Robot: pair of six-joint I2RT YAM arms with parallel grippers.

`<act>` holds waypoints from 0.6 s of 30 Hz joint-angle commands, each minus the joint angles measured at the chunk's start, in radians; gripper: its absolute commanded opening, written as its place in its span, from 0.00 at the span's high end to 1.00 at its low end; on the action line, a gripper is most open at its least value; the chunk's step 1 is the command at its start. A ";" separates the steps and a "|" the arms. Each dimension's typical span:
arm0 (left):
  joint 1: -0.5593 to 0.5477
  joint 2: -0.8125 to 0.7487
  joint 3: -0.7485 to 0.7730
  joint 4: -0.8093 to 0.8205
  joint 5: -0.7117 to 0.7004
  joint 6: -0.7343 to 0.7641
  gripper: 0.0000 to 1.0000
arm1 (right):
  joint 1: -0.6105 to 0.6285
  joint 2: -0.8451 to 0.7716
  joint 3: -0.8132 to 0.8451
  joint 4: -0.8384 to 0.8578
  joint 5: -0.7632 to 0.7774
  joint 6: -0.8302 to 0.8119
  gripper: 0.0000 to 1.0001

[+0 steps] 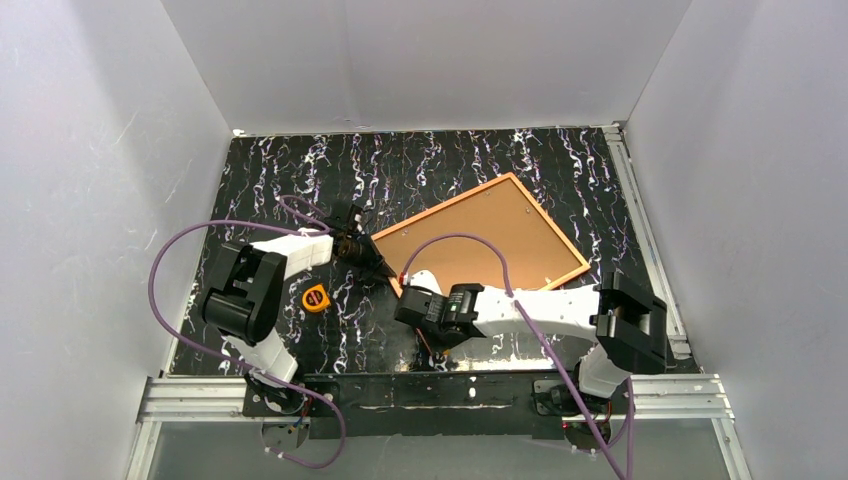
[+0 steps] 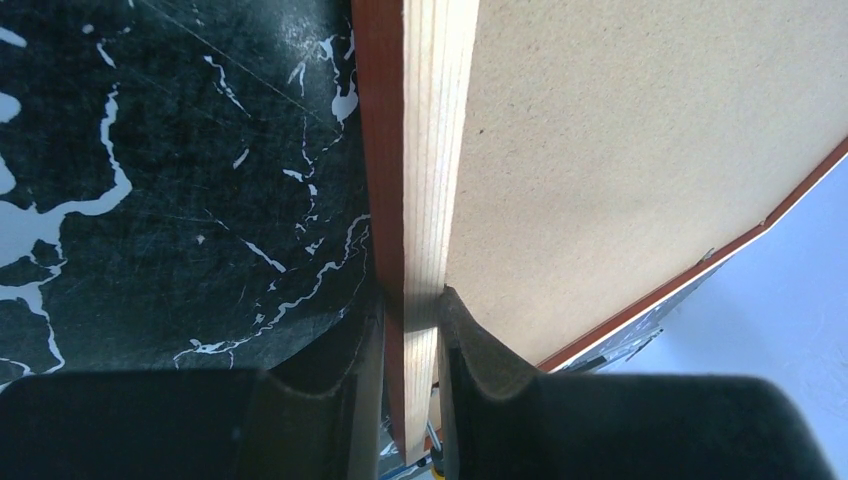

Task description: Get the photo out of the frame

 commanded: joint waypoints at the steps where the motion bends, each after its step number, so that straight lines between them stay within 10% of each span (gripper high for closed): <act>1: -0.025 0.094 -0.068 -0.226 -0.052 0.043 1.00 | -0.043 -0.092 0.023 0.165 0.131 0.018 0.99; 18: -0.008 0.106 -0.042 -0.267 -0.053 0.078 1.00 | 0.001 -0.217 -0.169 0.221 0.059 0.083 0.99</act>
